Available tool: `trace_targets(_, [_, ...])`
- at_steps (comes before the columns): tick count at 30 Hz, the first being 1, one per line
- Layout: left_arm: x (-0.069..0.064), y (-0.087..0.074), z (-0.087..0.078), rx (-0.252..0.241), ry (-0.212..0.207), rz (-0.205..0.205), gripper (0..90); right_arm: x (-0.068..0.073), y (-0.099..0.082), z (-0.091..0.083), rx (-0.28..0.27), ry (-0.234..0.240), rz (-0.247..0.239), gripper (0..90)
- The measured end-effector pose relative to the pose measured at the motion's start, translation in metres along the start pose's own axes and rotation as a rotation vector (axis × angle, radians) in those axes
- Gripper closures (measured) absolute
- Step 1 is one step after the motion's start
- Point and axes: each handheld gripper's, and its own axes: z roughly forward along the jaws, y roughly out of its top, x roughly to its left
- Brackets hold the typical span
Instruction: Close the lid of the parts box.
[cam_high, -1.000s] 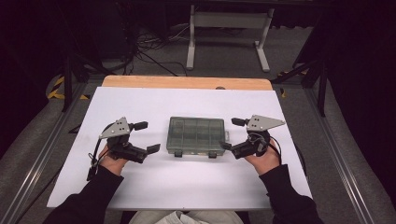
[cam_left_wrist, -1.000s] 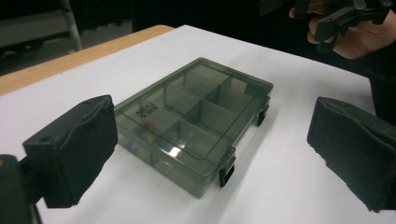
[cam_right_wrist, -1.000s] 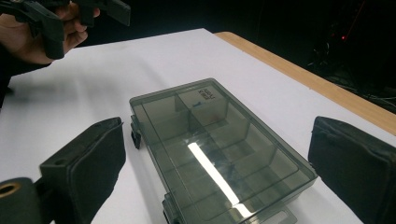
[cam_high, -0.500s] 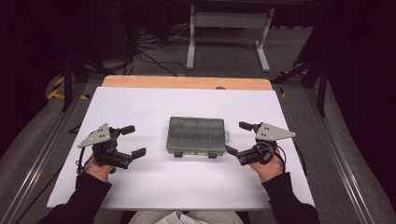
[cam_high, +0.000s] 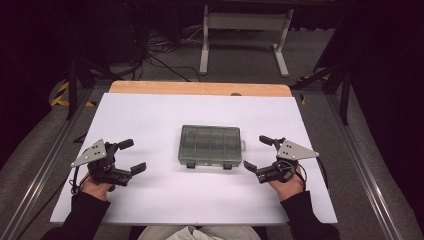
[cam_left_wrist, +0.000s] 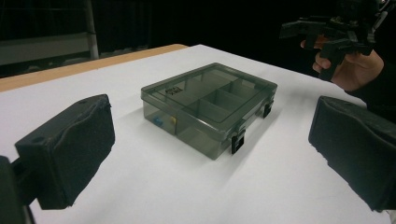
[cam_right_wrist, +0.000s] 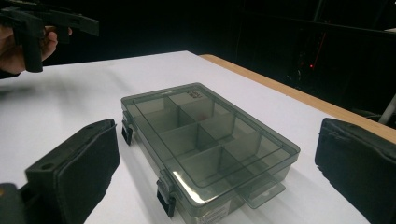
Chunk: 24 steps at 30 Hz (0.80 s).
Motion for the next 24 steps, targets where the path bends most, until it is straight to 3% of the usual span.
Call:
trace_targets(4, [-0.001,-0.004,-0.003,0.006,0.014,-0.011,0.7,-0.001,-0.005,-0.002,-0.006,-0.018,0.000,0.3])
trace_targets(7, [-0.002,-0.007,-0.004,0.030,0.029,0.003,0.6,-0.001,-0.010,-0.002,-0.007,-0.029,-0.003,0.3])
trace_targets(9, [-0.003,-0.009,-0.003,0.042,0.028,0.022,0.6,-0.001,-0.014,-0.002,0.000,-0.036,0.000,0.3])
trace_targets(16, [-0.008,-0.007,-0.002,0.042,0.019,0.029,0.6,-0.003,-0.022,-0.003,0.009,-0.051,0.008,0.3])
trace_targets(24, [-0.004,-0.008,-0.004,0.030,0.012,-0.005,0.6,-0.002,-0.021,-0.001,0.003,-0.046,0.009,0.4])
